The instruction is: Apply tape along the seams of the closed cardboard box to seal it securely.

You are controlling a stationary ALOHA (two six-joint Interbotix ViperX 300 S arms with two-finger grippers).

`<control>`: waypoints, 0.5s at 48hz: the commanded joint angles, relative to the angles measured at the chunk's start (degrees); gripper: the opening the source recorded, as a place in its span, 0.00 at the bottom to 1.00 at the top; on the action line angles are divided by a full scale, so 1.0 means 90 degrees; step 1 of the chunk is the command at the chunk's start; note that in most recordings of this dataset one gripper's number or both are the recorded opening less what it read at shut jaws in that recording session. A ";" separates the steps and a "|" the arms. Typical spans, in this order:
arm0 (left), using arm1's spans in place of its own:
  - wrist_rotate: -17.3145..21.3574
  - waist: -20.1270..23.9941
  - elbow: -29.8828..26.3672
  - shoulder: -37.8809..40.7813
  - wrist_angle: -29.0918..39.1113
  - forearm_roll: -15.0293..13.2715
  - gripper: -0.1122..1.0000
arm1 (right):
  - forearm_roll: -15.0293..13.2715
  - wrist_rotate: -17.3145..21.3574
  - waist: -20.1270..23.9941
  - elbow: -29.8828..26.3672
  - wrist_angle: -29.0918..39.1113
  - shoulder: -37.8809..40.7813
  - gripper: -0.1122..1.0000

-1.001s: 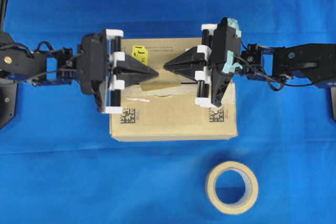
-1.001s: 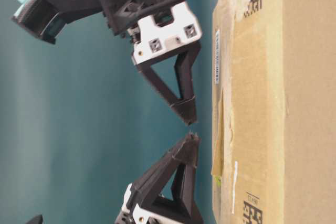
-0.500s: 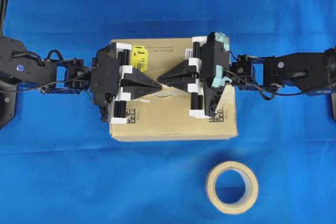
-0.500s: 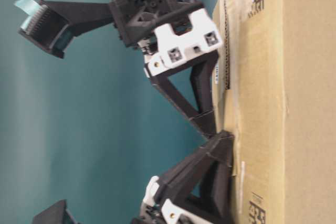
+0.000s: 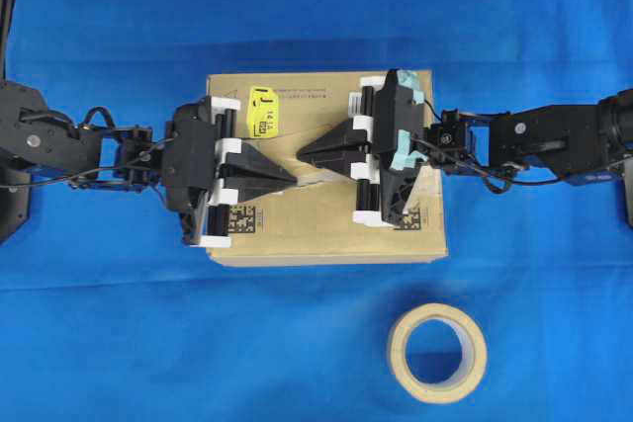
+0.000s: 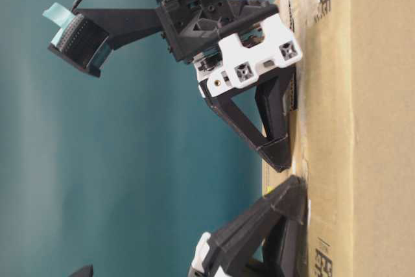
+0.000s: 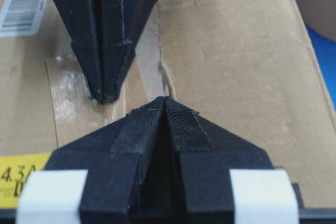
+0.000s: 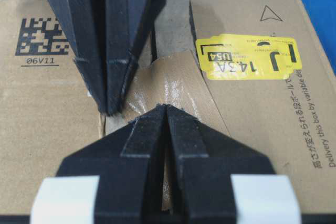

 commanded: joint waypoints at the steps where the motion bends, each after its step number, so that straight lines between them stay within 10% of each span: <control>1: -0.0029 -0.0117 0.0068 -0.0127 0.0029 0.0010 0.10 | 0.0107 0.0020 0.0049 0.0107 -0.0029 -0.0059 0.11; 24: -0.0098 0.0039 0.0830 -0.0645 -0.0020 -0.0010 0.10 | 0.0615 0.0020 0.0244 0.1201 -0.0068 -0.0635 0.11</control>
